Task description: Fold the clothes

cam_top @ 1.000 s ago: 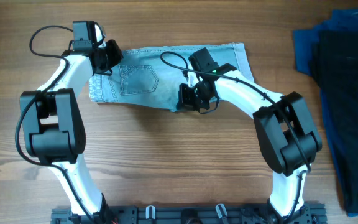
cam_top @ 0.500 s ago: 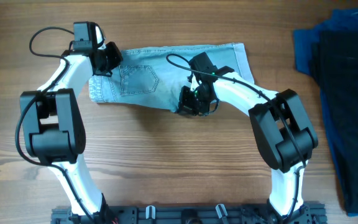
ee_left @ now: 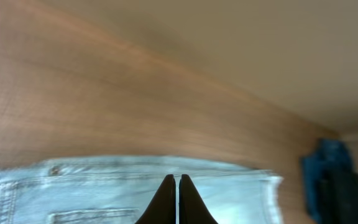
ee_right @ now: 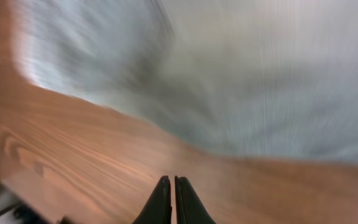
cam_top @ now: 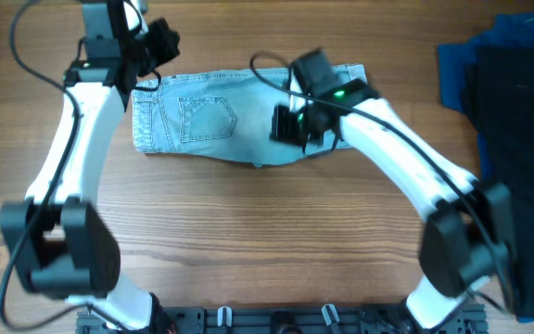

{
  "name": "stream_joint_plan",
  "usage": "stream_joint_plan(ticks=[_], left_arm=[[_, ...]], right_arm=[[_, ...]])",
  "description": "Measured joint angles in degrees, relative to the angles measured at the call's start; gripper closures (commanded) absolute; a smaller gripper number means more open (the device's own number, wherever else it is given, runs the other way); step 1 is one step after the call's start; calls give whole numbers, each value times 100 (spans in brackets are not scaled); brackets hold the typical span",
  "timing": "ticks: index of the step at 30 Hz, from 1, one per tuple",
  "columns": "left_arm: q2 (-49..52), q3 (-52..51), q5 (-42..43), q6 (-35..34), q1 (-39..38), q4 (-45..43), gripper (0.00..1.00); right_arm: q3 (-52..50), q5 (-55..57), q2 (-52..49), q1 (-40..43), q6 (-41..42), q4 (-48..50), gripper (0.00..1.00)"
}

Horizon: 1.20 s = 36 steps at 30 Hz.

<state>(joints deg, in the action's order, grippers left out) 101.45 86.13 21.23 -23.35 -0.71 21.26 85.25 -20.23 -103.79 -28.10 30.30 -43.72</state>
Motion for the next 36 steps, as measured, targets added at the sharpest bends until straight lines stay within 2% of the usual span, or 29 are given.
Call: stream_joint_plan(ticks=[5, 10, 15, 20, 22, 28, 36], left_arm=[[68, 72, 35, -2, -184, 426, 96], [748, 46, 33, -2, -553, 92, 96], [1379, 35, -76, -4, -977, -890, 96], [1945, 35, -151, -92, -1005, -1224, 96], [2146, 35, -168, -96, -1005, -1416, 96], [2430, 31, -186, -96, -1005, -1488, 96], [2430, 31, -181, -94, -1005, -1539, 96]], right_arm=[[251, 962, 334, 37, -734, 660, 96], [247, 1585, -109, 420, -1147, 1292, 96], [243, 1751, -1012, 951, -1266, 1727, 96], [223, 1792, -1891, 1176, -1394, 2142, 96], [195, 1797, -2118, 1169, -1419, 2684, 96], [190, 1799, -2645, 1169, -1421, 3786, 96], [188, 1799, -2828, 1169, -1445, 4535, 96]])
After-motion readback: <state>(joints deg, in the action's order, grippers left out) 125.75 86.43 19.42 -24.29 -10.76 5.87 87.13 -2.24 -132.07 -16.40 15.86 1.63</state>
